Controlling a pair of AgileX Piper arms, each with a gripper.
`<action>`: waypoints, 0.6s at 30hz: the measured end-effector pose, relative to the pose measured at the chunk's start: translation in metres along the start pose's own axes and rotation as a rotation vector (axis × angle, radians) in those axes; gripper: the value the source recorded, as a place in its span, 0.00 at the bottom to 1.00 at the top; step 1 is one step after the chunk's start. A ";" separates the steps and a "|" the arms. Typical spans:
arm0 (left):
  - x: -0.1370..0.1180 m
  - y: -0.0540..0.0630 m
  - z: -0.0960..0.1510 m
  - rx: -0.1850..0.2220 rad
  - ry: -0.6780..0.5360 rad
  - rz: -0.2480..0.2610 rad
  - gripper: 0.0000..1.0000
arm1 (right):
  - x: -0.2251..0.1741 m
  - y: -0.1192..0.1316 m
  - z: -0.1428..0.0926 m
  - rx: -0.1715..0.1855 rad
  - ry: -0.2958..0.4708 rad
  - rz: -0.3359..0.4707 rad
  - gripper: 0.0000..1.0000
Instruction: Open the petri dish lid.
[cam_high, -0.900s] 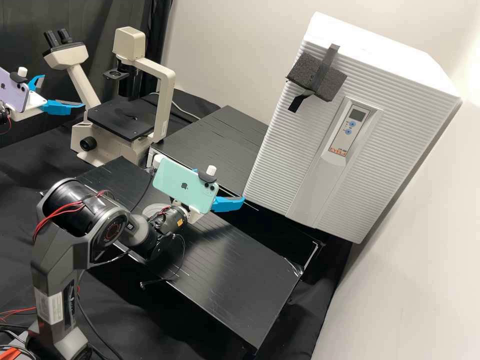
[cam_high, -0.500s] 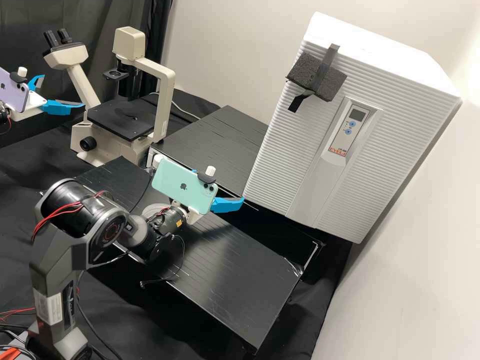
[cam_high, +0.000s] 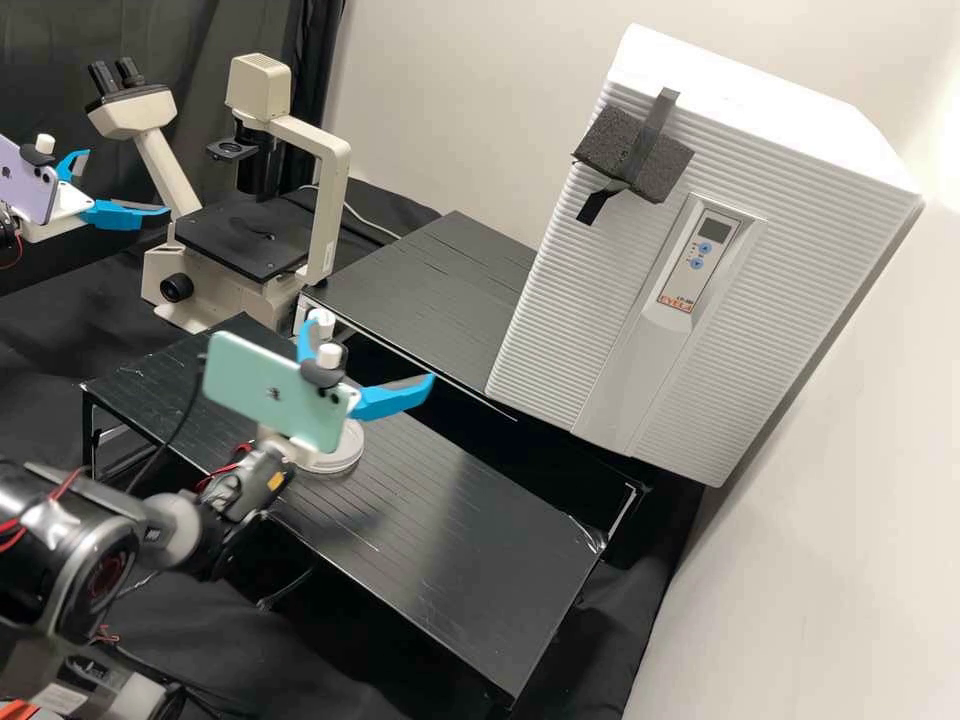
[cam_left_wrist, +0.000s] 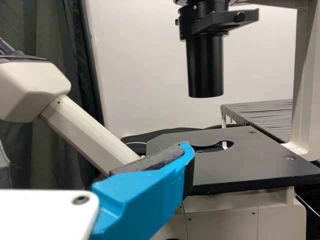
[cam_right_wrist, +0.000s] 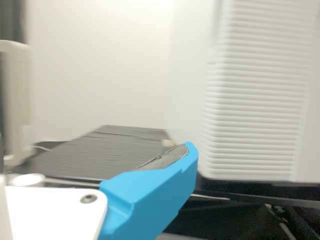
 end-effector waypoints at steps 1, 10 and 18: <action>0.000 0.000 0.000 0.000 0.000 0.000 1.00 | -0.006 -0.004 -0.001 -0.001 0.005 -0.013 1.00; 0.000 0.000 0.000 0.000 0.000 0.000 1.00 | -0.026 -0.023 -0.002 0.019 -0.030 -0.071 1.00; 0.000 0.000 0.000 0.000 0.000 0.000 1.00 | -0.026 -0.028 -0.001 0.020 -0.050 -0.089 1.00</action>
